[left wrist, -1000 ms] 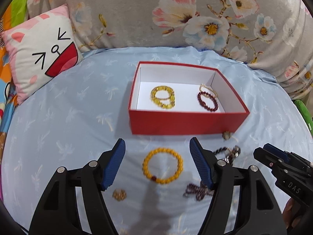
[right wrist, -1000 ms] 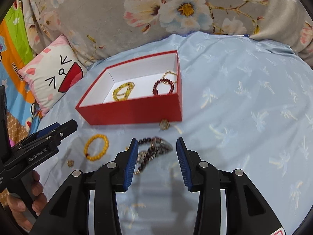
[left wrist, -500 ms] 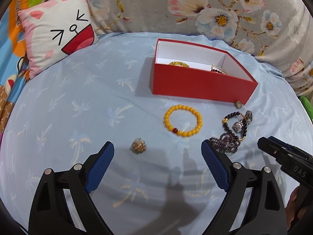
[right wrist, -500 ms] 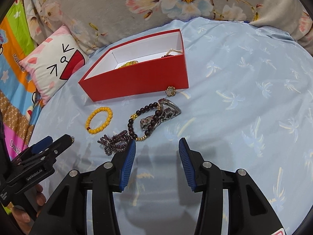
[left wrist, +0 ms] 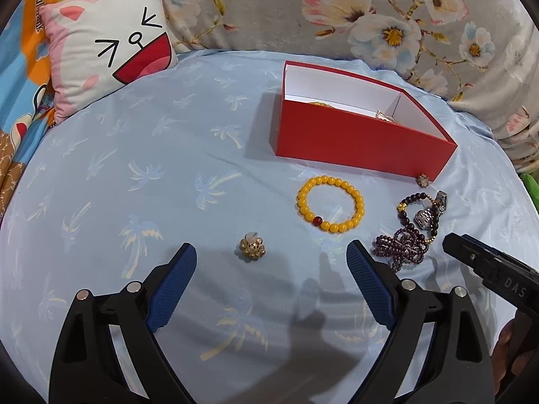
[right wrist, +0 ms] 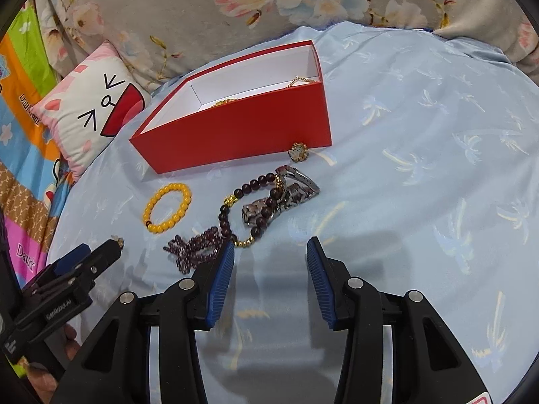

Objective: Organize jewelry
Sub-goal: 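Grasp the black bead bracelet with the right tool while the left tool grasps the orange bead bracelet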

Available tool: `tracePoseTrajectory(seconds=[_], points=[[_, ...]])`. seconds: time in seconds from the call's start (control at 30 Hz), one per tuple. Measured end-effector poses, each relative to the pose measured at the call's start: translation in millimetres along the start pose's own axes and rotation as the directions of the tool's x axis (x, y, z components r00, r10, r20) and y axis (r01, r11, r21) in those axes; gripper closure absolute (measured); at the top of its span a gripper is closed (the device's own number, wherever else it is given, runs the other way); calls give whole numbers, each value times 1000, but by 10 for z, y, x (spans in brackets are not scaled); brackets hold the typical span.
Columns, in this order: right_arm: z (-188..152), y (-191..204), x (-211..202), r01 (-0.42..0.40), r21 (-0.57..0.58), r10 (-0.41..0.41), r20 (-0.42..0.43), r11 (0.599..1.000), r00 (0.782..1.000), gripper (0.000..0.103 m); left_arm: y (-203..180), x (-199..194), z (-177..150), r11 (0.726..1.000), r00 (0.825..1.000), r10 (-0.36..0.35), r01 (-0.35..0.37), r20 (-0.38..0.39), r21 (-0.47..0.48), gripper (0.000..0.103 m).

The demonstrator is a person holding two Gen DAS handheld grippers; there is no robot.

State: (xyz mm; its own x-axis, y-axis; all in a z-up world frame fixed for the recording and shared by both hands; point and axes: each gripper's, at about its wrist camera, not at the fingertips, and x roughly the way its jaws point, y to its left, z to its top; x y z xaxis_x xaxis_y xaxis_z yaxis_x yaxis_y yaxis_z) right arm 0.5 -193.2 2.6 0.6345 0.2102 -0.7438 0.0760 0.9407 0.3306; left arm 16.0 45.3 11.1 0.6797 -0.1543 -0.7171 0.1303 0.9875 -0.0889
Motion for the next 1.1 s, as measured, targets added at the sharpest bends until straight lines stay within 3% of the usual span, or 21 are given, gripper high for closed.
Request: tracePoseTrajectory(seconds=[0.13,0.27,0.4,0.53,0.6,0.97,1.1], points=[[59,33,119,-7,2,7,-9,1000,1000,68,-32,45,11,1000,1000,16,-17,5,19,17],[96,130,202,16,-37,-16,-7,999,1000,70,-31,96,19,1000,1000,13,-13,-4,15,17],[109,185,247,59,-73,-59,4,996,998,85,-10,128,40,1000,1000,7,-7,-7,7,17],[102,168,237,65,-73,-65,9,995,998,88,6,156,52,1000,1000,4,-4,-17,-2,17],[82,141,213,66,-71,-65,12,995,998,95,2,156,61,1000,1000,0,0,-17,-4,17],[-123,-122,-30,56,-23,-56,20,998,998,95,-116,404,278,1000,999,9,-9,-39,-3,19],[-134,-113,-24,55,-28,-54,17,998,998,95,-149,562,347,1000,997,19,-18,-80,6,32]])
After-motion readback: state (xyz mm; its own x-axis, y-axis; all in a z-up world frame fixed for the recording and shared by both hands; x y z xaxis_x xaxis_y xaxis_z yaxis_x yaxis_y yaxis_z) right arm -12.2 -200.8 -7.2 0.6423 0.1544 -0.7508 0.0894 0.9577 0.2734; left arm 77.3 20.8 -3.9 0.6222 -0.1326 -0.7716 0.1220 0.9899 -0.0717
